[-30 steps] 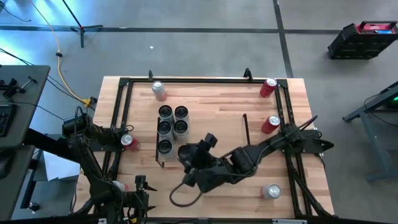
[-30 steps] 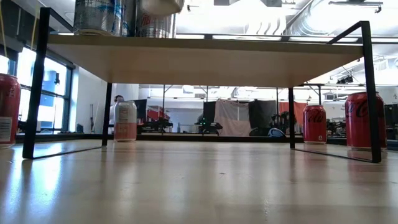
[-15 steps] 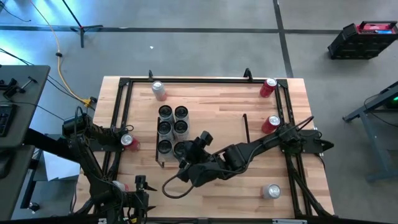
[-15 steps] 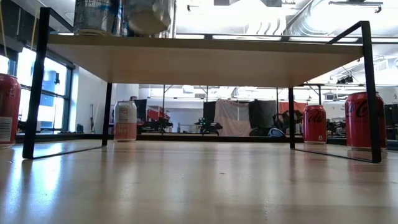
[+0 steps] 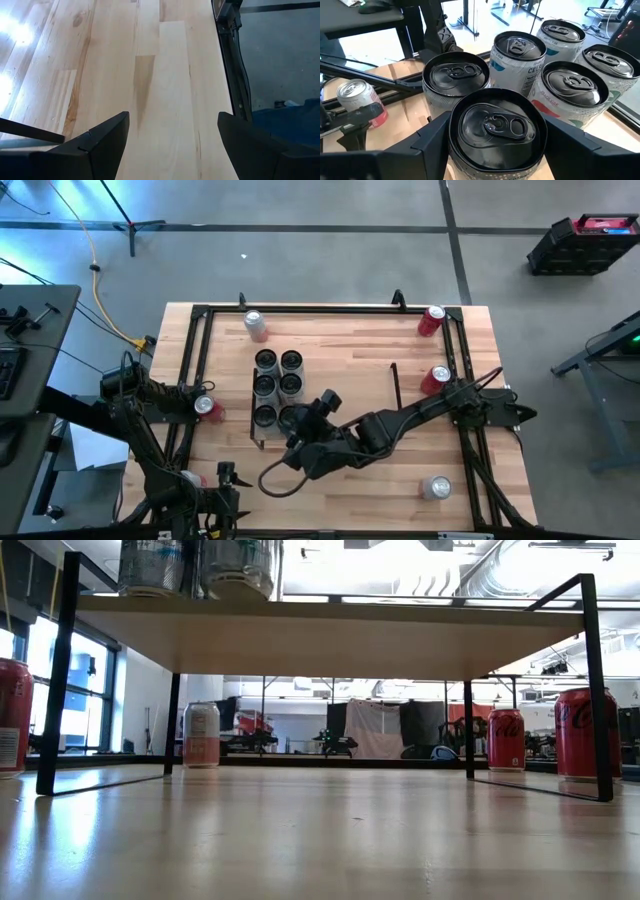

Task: Place canned beverage on shelf
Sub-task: Put the white pink soda can aligned with the other white pink soda cans on the shelf

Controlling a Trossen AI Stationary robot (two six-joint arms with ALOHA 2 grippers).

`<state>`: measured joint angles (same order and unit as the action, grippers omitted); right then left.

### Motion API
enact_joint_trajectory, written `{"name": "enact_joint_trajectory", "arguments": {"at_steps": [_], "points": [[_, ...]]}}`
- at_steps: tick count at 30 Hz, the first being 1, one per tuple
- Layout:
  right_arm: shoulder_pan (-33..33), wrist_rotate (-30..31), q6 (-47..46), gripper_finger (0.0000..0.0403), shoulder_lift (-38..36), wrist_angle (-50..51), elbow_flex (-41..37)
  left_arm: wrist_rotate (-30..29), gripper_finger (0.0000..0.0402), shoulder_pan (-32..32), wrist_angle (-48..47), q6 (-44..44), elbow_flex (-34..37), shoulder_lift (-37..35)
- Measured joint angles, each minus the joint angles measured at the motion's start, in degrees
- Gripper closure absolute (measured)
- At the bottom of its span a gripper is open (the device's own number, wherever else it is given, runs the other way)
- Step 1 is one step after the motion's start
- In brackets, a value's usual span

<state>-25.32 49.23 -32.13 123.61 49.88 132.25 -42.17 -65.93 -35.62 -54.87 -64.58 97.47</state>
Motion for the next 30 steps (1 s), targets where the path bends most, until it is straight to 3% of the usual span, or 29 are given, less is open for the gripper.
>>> {"name": "enact_joint_trajectory", "arguments": {"at_steps": [17,30], "points": [[0.21,0.04,1.12,0.0135,0.33,1.36,0.00,0.00,0.0108,0.00,0.00,0.00,0.00,0.00],[0.14,0.37,3.08,0.0091,0.06,1.26,0.09,0.00,0.0108,0.00,0.00,0.00,0.00,0.00]]}}
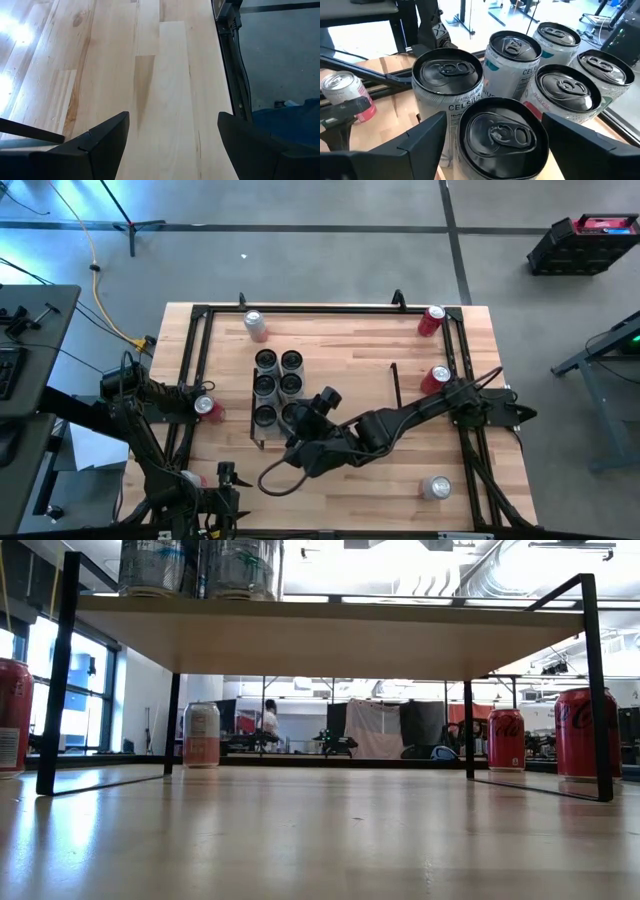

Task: Place canned beverage on shelf
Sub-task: Put the white pink soda can aligned with the other white pink soda cans on the shelf

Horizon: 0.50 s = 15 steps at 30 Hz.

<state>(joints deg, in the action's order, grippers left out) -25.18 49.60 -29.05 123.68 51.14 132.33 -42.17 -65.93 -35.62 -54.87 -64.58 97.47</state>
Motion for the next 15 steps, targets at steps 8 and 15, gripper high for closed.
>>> {"name": "enact_joint_trajectory", "arguments": {"at_steps": [8,15], "points": [[-1.95,0.90,2.55,0.0091,-3.55,-0.71,0.02,0.01,0.0108,0.00,0.00,0.00,0.00,0.00],[-4.16,0.75,1.17,0.0091,-4.52,6.37,0.01,0.00,0.0108,0.00,0.00,0.00,0.00,0.00]]}}
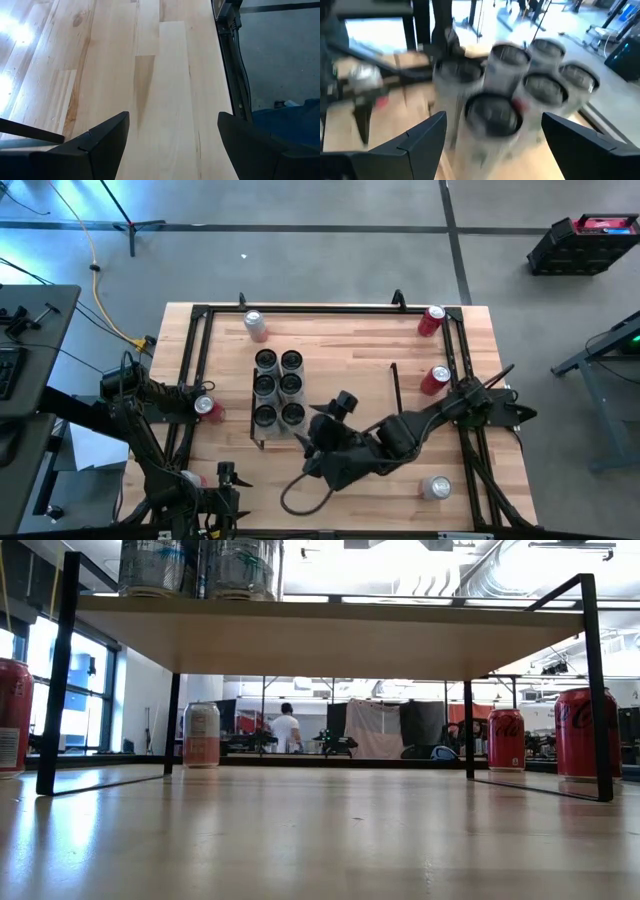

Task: Place canned beverage on shelf
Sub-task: Put the white pink soda can aligned with the other white pink soda cans on the shelf

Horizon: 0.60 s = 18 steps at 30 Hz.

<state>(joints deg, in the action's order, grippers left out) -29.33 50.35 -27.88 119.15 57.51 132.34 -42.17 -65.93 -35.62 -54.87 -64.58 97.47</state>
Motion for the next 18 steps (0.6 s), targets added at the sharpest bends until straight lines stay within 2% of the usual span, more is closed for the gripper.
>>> {"name": "enact_joint_trajectory", "arguments": {"at_steps": [7,12,18], "points": [[-0.90,0.57,-10.35,0.0091,0.00,11.88,-0.01,0.00,0.0108,0.00,0.01,0.00,0.00,0.00],[0.06,3.86,-12.47,0.0091,0.02,13.62,-0.03,0.02,0.0108,0.00,0.00,0.00,0.00,0.00],[1.95,4.04,-12.66,0.0091,0.04,13.58,-0.03,0.00,0.0108,0.00,0.00,0.00,0.00,0.00]]}}
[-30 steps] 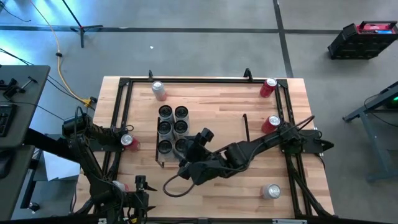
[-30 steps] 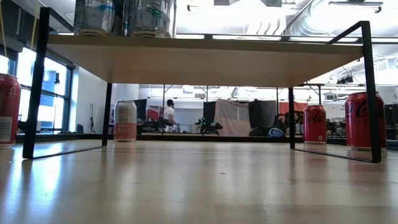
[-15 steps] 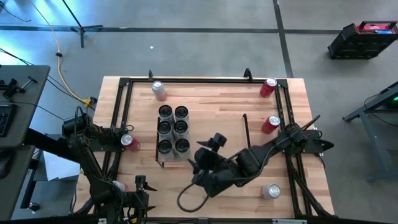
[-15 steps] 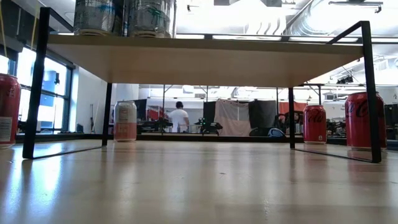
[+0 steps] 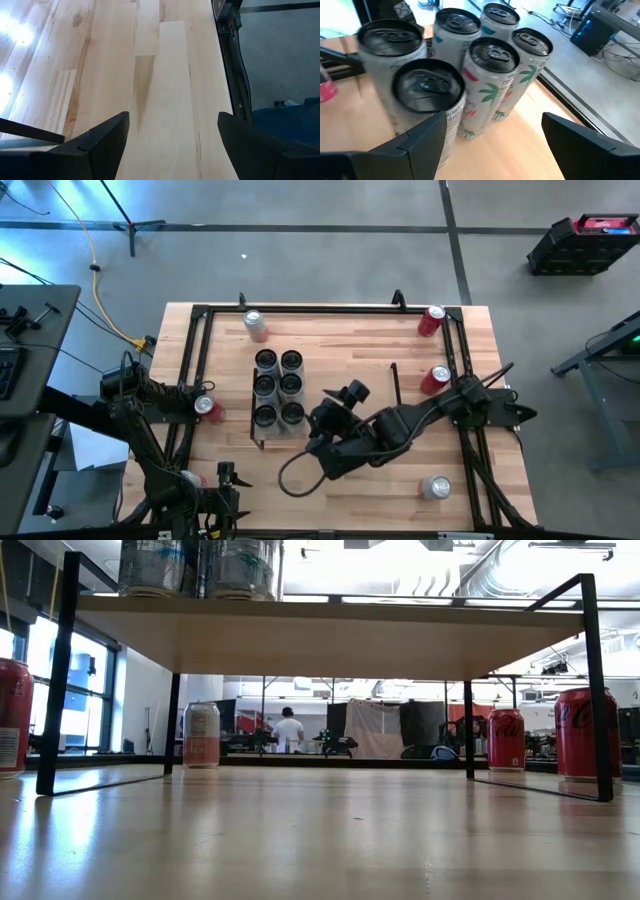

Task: Place canned beverage on shelf
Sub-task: Put the white pink soda can aligned with the other white pink soda cans on the shelf

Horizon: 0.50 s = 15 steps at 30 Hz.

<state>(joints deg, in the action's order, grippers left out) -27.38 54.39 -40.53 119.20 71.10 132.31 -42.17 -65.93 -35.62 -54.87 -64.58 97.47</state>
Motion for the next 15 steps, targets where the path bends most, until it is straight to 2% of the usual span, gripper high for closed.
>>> {"name": "enact_joint_trajectory", "arguments": {"at_steps": [9,15], "points": [[1.91,-2.86,-0.20,0.0091,0.02,-0.20,-0.02,0.01,0.0108,0.00,0.00,0.00,0.00,0.00],[1.93,-2.44,-0.13,0.0091,0.05,-0.20,-0.07,0.02,0.0108,0.00,0.00,0.00,0.00,0.00]]}}
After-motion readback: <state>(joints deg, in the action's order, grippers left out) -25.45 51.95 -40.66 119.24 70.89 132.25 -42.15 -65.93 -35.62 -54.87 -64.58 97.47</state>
